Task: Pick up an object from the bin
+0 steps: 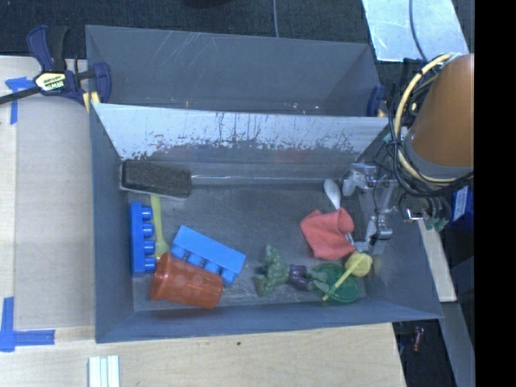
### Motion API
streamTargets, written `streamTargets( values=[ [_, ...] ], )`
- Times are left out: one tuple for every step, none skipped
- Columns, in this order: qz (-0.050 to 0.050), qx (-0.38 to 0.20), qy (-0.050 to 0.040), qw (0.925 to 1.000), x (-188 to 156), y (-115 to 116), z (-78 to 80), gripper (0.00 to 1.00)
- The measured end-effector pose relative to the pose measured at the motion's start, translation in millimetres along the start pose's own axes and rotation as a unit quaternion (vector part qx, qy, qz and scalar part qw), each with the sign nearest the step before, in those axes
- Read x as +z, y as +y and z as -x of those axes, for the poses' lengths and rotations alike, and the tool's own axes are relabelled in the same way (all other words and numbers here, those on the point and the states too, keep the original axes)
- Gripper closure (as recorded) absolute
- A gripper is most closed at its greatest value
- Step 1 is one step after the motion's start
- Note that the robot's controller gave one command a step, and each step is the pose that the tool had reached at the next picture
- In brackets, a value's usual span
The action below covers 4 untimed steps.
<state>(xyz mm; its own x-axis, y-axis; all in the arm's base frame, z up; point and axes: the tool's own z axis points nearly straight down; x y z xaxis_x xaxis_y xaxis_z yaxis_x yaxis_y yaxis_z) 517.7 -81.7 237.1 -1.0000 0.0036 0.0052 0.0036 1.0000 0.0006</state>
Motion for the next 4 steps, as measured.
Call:
streamTargets(
  values=[
    [-0.001,-0.002,-0.0046,1.0,-5,0,1.6,0.0],
    [-0.002,-0.11,-0.009,0.9939,36,4,12.8,0.0],
    [-0.001,-0.19,-0.0022,0.9817,42,17,11.2,0.0],
    [-0.002,-0.13,-0.0094,0.9915,68,10,18.1,0.0]
  ],
)
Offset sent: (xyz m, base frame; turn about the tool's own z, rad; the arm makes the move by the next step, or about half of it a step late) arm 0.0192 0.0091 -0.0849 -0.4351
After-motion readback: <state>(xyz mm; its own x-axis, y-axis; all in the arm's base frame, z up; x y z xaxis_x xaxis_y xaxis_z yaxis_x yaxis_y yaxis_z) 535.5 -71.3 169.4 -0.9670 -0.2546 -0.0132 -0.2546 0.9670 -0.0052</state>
